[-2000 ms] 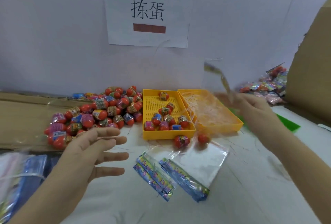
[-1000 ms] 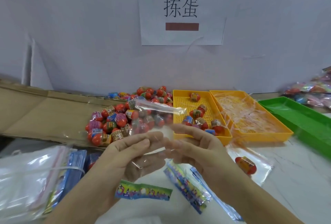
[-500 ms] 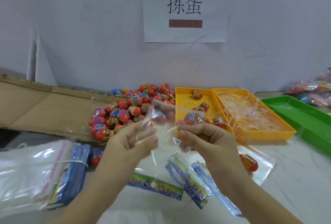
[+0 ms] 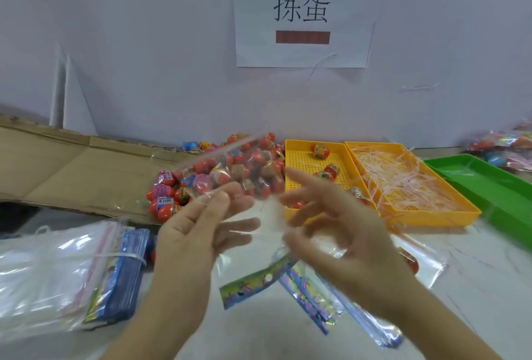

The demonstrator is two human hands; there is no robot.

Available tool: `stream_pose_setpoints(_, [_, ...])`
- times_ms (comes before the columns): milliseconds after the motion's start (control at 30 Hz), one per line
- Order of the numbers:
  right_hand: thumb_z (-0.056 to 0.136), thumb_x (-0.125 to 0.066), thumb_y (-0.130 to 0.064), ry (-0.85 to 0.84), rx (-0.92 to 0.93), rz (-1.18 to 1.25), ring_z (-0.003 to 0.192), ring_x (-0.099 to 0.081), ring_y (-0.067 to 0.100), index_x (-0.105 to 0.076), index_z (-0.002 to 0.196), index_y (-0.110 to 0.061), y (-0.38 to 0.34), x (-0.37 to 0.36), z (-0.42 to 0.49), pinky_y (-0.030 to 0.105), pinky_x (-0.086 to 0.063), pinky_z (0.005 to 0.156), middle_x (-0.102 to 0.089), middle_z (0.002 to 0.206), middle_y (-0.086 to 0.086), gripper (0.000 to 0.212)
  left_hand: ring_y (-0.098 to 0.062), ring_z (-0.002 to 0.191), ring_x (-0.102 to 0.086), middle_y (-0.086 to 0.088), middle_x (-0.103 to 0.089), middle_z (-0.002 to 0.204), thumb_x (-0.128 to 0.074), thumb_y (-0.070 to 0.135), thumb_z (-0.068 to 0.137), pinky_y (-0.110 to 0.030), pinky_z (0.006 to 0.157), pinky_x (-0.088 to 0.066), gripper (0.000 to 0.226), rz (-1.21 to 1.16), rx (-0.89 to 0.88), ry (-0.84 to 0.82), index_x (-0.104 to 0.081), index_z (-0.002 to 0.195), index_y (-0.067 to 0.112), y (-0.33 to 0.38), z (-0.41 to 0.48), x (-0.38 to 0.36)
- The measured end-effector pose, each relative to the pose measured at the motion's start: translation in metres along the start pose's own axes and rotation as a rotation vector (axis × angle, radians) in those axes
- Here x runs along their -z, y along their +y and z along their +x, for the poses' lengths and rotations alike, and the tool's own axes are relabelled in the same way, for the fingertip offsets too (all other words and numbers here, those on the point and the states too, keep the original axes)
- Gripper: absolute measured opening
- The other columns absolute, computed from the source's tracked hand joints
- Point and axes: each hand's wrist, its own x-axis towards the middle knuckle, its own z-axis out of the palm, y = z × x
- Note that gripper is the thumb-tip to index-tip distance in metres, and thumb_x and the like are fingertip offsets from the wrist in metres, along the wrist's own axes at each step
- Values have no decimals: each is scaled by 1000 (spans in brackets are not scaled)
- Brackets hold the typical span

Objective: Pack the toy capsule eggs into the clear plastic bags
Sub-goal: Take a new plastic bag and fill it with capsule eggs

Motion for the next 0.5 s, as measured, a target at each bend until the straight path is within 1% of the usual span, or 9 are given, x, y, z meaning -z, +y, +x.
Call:
stream_pose_setpoints(67, [82, -71, -22, 164, -165, -63, 64, -62, 4, -65, 106, -41, 8, 19, 6, 16, -50, 53, -67, 84, -16, 31, -26, 70, -74, -10, -77, 89, -50, 23, 93, -28, 57, -59, 33, 4, 47, 37, -81, 79, 24, 3, 8, 6])
stream_pose_setpoints(100, [84, -71, -23, 168, -262, -246, 57, -60, 3, -67, 97, -38, 14, 30, 8, 16, -47, 49, -66, 76, -16, 20, -26, 70, -74, -9, -77, 88, -47, 19, 96, -28, 56, -59, 39, 12, 60, 46, -81, 78, 24, 4, 10, 8])
stream_pose_setpoints(167, [86, -66, -36, -53, -468, -777, 65, -56, 2, -65, 99, -35, 26, 48, 11, 21, -44, 54, -64, 75, -16, 13, -26, 73, -75, -10, -77, 87, -49, 17, 95, -29, 58, -60, 37, 27, 69, 44, -81, 78, 22, 3, 12, 9])
stream_pose_setpoints(200, [85, -64, -44, -182, -536, -984, 73, -54, 3, -62, 104, -35, 32, 53, 11, 22, -45, 59, -62, 84, -17, 20, -27, 76, -75, -10, -77, 88, -54, 18, 89, -29, 59, -60, 29, 30, 77, 33, -81, 78, 22, 2, 11, 8])
stream_pose_setpoints(233, [85, -63, -50, -284, -580, -1089, 78, -54, 5, -60, 106, -36, 37, 55, 10, 23, -46, 62, -59, 91, -17, 26, -27, 78, -75, -10, -77, 89, -59, 20, 81, -29, 60, -60, 22, 27, 88, 20, -81, 77, 21, 1, 10, 9])
stream_pose_setpoints(300, [84, -62, -54, -366, -584, -1121, 78, -52, 6, -57, 105, -38, 39, 52, 10, 22, -43, 56, -54, 90, -17, 27, -27, 77, -75, -10, -77, 89, -67, 25, 66, -28, 61, -60, 17, 20, 94, -4, -81, 76, 20, 0, 9, 10])
stream_pose_setpoints(367, [86, -61, -50, -365, -547, -1165, 75, -49, 6, -56, 104, -38, 40, 48, 10, 20, -33, 49, -51, 87, -16, 22, -25, 72, -75, -10, -77, 85, -72, 27, 57, -26, 59, -59, 20, 31, 83, -3, -81, 74, 20, -1, 8, 10])
stream_pose_setpoints(433, [87, -60, -45, -326, -510, -1212, 73, -47, 6, -57, 104, -39, 42, 46, 10, 20, -32, 47, -52, 86, -16, 18, -24, 68, -75, -10, -77, 82, -75, 27, 53, -25, 57, -58, 22, 47, 65, 3, -81, 72, 20, -1, 8, 9])
stream_pose_setpoints(500, [85, -61, -46, -237, -463, -1190, 75, -49, 5, -58, 102, -41, 43, 46, 9, 19, -37, 50, -57, 89, -17, 19, -24, 65, -74, -11, -76, 78, -79, 30, 45, -24, 56, -58, 28, 74, 47, 8, -80, 71, 21, -1, 7, 7])
